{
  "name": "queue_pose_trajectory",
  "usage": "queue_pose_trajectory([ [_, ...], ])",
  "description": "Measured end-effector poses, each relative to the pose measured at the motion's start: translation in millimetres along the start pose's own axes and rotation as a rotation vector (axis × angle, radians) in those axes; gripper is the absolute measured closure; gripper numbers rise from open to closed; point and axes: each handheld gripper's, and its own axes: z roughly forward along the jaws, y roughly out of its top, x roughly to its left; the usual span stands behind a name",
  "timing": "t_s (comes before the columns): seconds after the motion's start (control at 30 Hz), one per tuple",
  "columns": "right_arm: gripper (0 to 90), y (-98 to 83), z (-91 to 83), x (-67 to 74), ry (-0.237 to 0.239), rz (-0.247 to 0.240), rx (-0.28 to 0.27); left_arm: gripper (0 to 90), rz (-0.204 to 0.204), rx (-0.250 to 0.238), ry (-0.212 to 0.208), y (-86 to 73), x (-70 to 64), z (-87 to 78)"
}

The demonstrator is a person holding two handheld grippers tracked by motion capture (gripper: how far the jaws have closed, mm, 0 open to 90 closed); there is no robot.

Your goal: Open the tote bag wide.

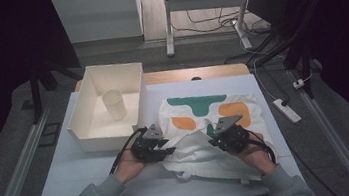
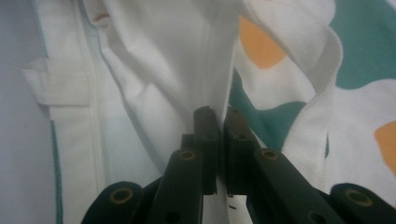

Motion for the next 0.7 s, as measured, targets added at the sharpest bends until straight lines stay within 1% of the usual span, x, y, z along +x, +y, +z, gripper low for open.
queue_pose_trajectory([
  [0.1,86.5,3.5,-9.6,-0.4,-0.006,-0.006,-0.031,64.2,0.001,-0.008,0.011,-0.2,0.1,-1.7],
  [0.17,86.7,8.5,-21.1,0.9,-0.026,-0.02,-0.063,64.5,0.005,-0.016,0.019,-0.1,0.1,-3.3],
  [0.2,86.8,10.2,-25.3,1.3,-0.024,-0.022,-0.079,64.6,0.008,-0.018,0.023,0.0,0.0,-4.4],
  [0.23,86.8,10.2,-25.3,1.3,-0.024,-0.022,-0.079,64.6,0.009,-0.023,0.025,0.0,-0.2,-5.4],
  [0.27,86.9,13.6,-34.2,2.1,-0.023,-0.024,-0.112,65.1,0.008,-0.029,0.028,0.1,-0.5,-6.4],
  [0.37,87.0,18.8,-46.8,4.5,-0.023,-0.031,-0.164,65.7,0.013,-0.051,0.037,0.9,-2.6,-9.7],
  [0.4,87.0,20.6,-50.3,5.4,-0.025,-0.035,-0.181,65.7,0.024,-0.061,0.043,1.8,-4.0,-12.2],
  [0.43,87.0,20.6,-50.3,5.4,-0.025,-0.035,-0.181,65.8,0.024,-0.061,0.043,1.8,-4.0,-12.2],
  [0.47,87.0,23.5,-56.5,6.2,-0.031,-0.035,-0.213,65.7,0.026,-0.067,0.046,2.2,-4.8,-13.1],
  [0.57,87.0,25.6,-60.2,3.5,-0.06,-0.029,-0.251,65.6,0.03,-0.082,0.051,3.7,-6.0,-15.3],
  [0.63,86.9,25.8,-58.7,-1.8,-0.07,-0.01,-0.269,65.4,0.031,-0.086,0.055,4.7,-6.1,-14.9],
  [0.67,86.9,25.8,-58.7,-1.8,-0.07,-0.01,-0.269,65.4,0.033,-0.083,0.055,5.3,-6.0,-14.0],
  [0.7,86.9,26.2,-57.0,-5.1,-0.082,-0.006,-0.271,65.4,0.031,-0.082,0.056,6.2,-5.8,-12.7],
])
